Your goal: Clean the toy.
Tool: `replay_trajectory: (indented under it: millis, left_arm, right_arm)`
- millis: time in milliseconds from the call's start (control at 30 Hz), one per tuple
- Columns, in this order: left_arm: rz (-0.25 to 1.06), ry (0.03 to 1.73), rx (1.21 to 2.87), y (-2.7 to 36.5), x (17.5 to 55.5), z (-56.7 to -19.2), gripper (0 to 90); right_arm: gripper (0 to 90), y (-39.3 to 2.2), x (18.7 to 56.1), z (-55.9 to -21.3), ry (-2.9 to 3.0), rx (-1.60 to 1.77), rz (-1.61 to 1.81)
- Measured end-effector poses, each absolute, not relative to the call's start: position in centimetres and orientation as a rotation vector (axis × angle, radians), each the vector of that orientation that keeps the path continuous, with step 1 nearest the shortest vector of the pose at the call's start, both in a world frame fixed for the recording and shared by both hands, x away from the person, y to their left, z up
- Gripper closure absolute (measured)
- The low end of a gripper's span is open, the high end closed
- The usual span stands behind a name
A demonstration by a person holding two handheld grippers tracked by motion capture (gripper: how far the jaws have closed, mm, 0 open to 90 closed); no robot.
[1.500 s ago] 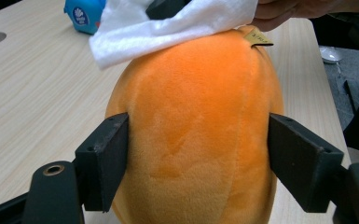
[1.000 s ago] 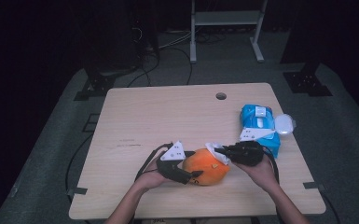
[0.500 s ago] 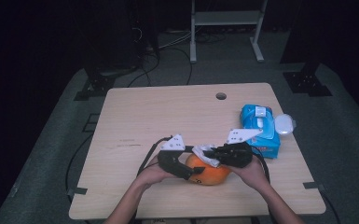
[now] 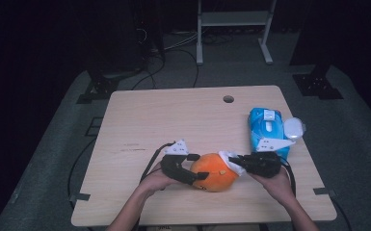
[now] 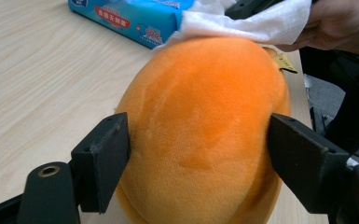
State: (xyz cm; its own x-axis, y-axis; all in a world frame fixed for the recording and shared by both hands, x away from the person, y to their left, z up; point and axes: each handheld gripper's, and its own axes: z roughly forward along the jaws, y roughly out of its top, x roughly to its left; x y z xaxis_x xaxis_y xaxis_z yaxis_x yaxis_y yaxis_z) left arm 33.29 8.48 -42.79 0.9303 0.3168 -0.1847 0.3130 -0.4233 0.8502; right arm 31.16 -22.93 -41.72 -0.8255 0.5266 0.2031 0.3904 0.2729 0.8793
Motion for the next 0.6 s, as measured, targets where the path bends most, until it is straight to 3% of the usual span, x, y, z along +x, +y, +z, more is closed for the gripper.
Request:
replay_trajectory:
  millis: [233,600]
  left_arm:
    - [0.012,0.427,2.050,8.4,33.1,-42.7,22.7]
    - [0.025,0.403,2.075,7.9,32.7,-42.6,16.8]
  right_arm:
    - [84.4,-23.8,30.7,-42.6,2.399,0.916,1.611]
    - [84.3,-20.0,32.6,-40.7,2.433,0.792,1.609]
